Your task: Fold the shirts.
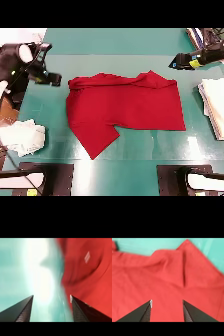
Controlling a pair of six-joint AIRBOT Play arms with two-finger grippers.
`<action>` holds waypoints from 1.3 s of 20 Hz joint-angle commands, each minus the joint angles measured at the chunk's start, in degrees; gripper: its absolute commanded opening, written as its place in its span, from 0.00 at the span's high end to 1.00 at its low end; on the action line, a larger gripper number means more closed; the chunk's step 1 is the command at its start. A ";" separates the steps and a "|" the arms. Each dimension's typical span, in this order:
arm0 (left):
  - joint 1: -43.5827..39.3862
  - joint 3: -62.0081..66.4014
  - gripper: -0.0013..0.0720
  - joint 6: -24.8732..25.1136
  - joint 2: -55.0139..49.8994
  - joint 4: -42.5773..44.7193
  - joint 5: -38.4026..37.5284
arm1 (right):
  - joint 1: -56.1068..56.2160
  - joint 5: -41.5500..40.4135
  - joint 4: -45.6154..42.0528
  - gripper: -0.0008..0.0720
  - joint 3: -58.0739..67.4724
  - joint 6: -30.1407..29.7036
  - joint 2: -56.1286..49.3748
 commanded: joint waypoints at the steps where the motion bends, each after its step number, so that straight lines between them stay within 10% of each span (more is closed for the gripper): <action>1: 2.95 -16.46 0.22 -0.66 9.97 -4.52 -0.35 | -0.04 0.79 -0.20 0.37 -8.83 -1.09 9.07; 10: 2.29 -46.21 0.22 1.75 20.00 -31.67 14.23 | -0.02 -4.17 0.26 0.37 -19.98 -1.07 19.76; 17: -3.30 -46.56 0.25 2.47 19.96 -32.57 20.76 | -0.55 0.28 -0.35 0.38 -19.63 -1.09 20.02; 20: -3.32 -43.04 0.94 2.58 19.96 -31.95 19.74 | -6.47 5.68 -0.22 0.38 -22.10 -1.09 21.24; 26: -3.32 -36.09 0.95 2.60 19.96 -32.15 18.05 | -32.06 7.87 -0.20 0.37 -45.27 -1.09 29.14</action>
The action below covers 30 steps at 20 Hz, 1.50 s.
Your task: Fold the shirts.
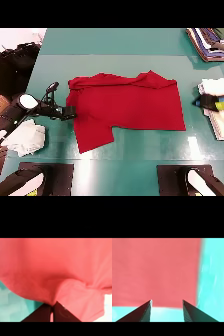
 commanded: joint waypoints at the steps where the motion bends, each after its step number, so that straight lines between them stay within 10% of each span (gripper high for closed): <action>1: -0.02 2.71 0.95 0.11 0.04 -0.42 0.00 | -15.15 2.29 0.20 0.37 -13.40 0.00 2.73; 13: -0.02 2.71 0.95 0.55 0.02 -0.39 0.35 | -15.63 -11.39 17.07 0.41 -21.33 -5.97 -13.86; 19: -0.02 2.86 0.95 0.50 0.94 0.04 -0.50 | -6.49 -11.87 16.52 0.96 -15.45 -6.05 -17.03; 30: -0.02 43.45 0.95 -2.91 21.33 9.14 -8.02 | -5.01 -9.51 16.55 0.97 24.83 -6.03 6.60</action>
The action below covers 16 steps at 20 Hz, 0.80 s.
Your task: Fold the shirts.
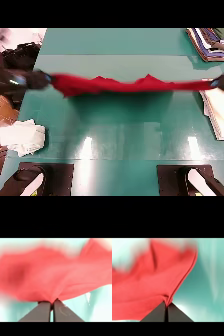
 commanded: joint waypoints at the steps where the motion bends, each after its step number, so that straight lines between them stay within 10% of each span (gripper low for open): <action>1: 0.00 20.61 0.95 -0.22 3.69 1.70 -1.49 | 0.13 -1.40 -0.20 0.97 17.33 0.02 6.75; 8: 0.00 50.58 0.95 -0.31 3.69 2.82 0.04 | 0.13 0.15 -10.40 0.97 37.68 0.15 12.41; 16: 0.00 39.91 0.95 -1.81 -1.64 9.84 -5.68 | 0.20 14.51 -11.56 0.97 45.57 4.20 0.96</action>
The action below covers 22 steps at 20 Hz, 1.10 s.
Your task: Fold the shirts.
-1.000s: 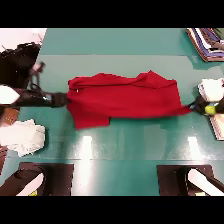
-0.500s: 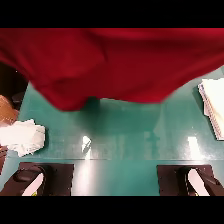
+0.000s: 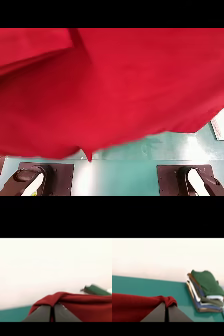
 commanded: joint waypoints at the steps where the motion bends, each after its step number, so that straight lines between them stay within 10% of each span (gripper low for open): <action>1: 0.02 -7.85 0.95 -0.59 -4.50 2.43 -4.94 | 0.04 8.66 -0.63 0.97 2.05 1.36 -7.67; 7: 0.02 -26.23 0.95 1.07 -19.89 2.23 -5.27 | 4.57 14.29 -1.33 0.97 2.05 2.38 -28.20; 17: 0.02 -28.79 0.95 2.91 -46.64 2.29 19.08 | 12.22 1.75 -5.25 0.97 2.05 4.79 -57.59; 22: 0.02 -28.81 0.95 2.93 -47.15 2.32 13.68 | 12.07 1.64 -7.48 0.97 2.05 4.59 -58.31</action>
